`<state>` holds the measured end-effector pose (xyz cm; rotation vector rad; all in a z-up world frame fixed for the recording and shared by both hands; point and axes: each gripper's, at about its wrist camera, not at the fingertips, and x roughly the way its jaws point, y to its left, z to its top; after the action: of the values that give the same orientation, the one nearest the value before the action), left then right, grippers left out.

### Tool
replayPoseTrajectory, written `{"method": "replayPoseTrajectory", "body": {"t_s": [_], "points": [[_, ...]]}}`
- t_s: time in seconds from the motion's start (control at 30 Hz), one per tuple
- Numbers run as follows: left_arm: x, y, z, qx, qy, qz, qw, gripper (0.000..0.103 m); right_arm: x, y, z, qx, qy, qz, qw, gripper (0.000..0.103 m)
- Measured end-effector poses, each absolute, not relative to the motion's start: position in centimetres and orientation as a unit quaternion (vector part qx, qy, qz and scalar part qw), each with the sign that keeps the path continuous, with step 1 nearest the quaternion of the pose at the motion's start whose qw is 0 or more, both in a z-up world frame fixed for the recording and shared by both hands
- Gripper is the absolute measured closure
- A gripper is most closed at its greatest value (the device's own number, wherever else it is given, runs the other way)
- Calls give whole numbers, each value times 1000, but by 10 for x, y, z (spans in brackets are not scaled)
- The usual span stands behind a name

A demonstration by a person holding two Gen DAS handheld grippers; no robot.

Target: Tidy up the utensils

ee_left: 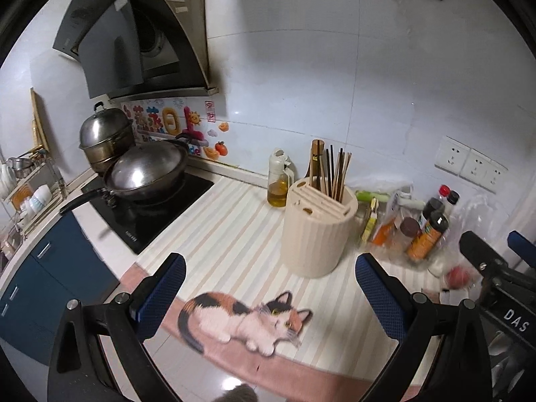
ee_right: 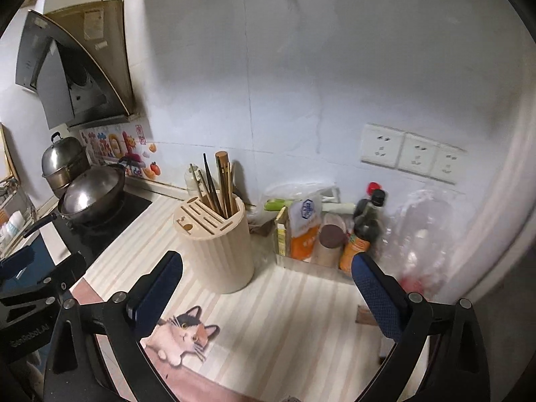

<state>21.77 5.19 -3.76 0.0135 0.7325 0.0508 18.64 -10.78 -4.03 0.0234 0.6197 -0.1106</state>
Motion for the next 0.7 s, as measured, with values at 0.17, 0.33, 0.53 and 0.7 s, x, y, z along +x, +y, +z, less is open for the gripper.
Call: {"method": "replayPoseTrajectory", "body": {"t_s": [0.17, 0.33, 0.53, 0.7], "points": [[178, 59, -19, 7, 359, 19, 933, 0, 139, -101, -20, 12, 313, -67, 947, 1], [150, 60, -1, 6, 368, 21, 930, 0, 106, -96, 1, 12, 318, -68, 946, 1], [134, 55, 14, 8, 370, 25, 929, 0, 83, -95, 23, 7, 316, -65, 947, 1], [134, 49, 19, 5, 374, 31, 927, 0, 84, -102, 32, 1, 321, -61, 945, 1]]}}
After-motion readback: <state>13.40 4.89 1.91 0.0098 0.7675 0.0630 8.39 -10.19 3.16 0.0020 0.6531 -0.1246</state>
